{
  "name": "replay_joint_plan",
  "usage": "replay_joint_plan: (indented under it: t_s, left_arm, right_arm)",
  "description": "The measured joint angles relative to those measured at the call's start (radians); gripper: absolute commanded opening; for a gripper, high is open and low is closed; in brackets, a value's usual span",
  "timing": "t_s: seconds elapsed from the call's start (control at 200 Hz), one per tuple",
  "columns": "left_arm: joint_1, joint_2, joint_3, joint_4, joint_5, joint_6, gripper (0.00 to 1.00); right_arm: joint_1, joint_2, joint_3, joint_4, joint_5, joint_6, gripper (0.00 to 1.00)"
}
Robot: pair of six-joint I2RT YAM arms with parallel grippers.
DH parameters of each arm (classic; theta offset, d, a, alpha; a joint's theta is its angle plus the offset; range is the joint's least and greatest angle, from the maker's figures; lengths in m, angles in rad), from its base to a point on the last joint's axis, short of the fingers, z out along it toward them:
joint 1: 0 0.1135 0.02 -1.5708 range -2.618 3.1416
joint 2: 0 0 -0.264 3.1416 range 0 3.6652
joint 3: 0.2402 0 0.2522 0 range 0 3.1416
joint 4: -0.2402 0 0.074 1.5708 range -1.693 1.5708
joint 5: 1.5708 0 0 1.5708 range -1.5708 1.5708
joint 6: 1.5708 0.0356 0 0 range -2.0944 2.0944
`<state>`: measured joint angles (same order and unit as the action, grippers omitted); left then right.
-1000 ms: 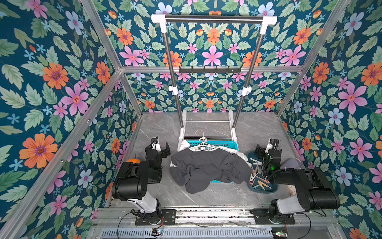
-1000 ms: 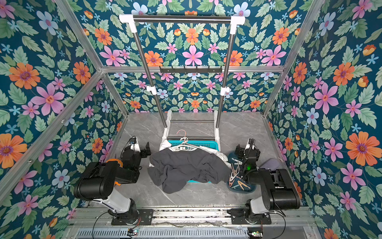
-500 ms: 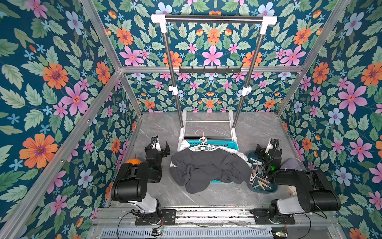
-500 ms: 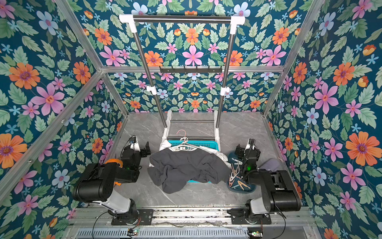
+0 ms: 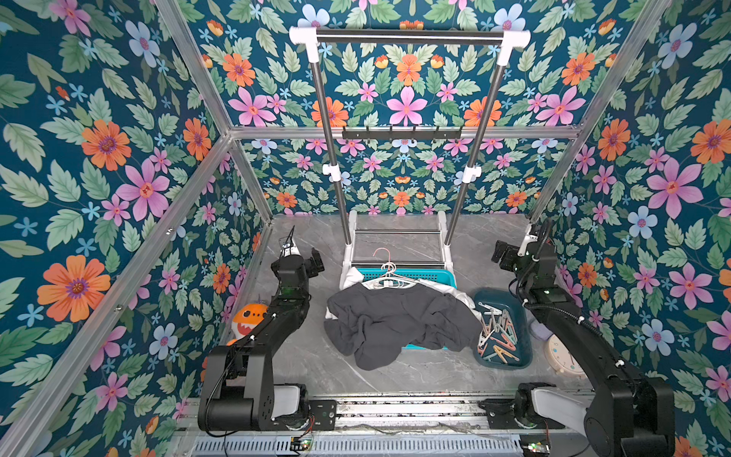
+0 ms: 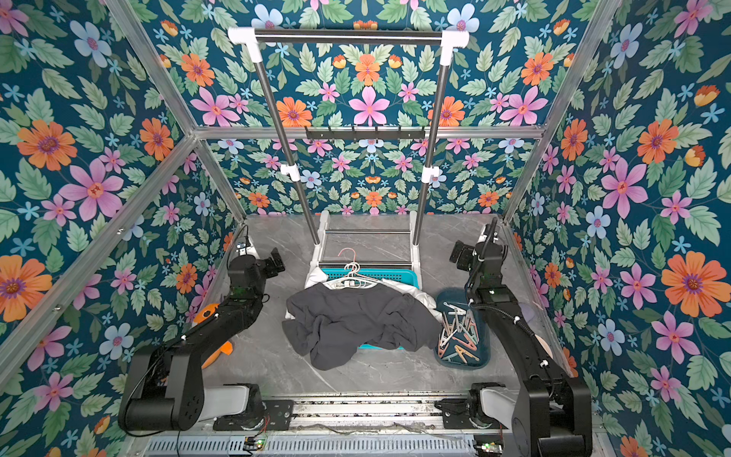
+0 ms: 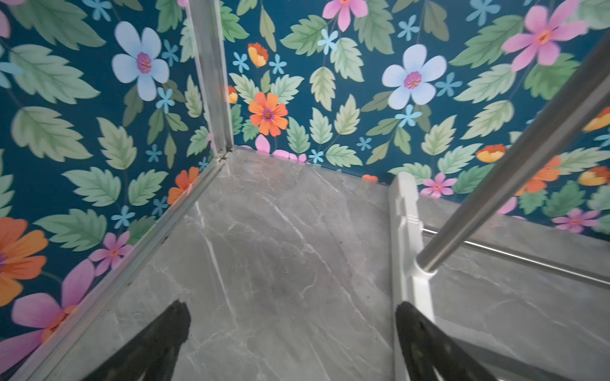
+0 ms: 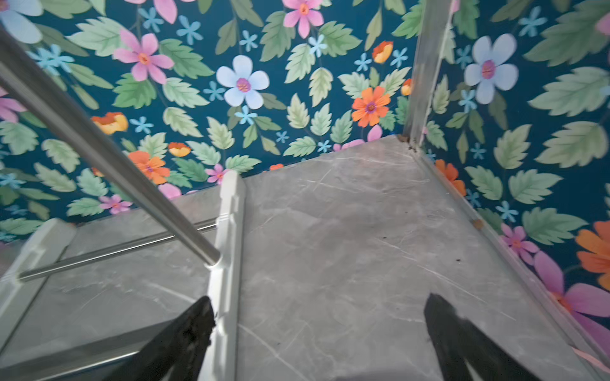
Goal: Use clothespins to secure the t-shirt on both sides of the hanger
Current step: Pick up the hanger from the basket.
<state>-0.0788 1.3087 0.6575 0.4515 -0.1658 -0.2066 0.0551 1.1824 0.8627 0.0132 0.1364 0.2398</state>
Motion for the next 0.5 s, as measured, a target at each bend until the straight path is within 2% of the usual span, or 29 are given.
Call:
replay_joint_plan:
  t_s: [0.195, 0.38, 0.5]
  left_arm:
    - [-0.002, -0.025, 0.13, -0.24, 0.179, -0.056, 0.99]
    - [-0.002, -0.024, 0.155, -0.401, 0.369, -0.092, 0.97]
    - [-0.002, -0.012, 0.186, -0.483, 0.48, -0.104, 0.94]
  right_arm:
    - [0.096, 0.094, 0.289, -0.421, -0.152, 0.048, 0.99]
    - [0.174, 0.147, 0.393, -0.595, -0.457, -0.003, 0.99]
    - [0.269, 0.218, 0.456, -0.664, -0.546, -0.085, 0.97]
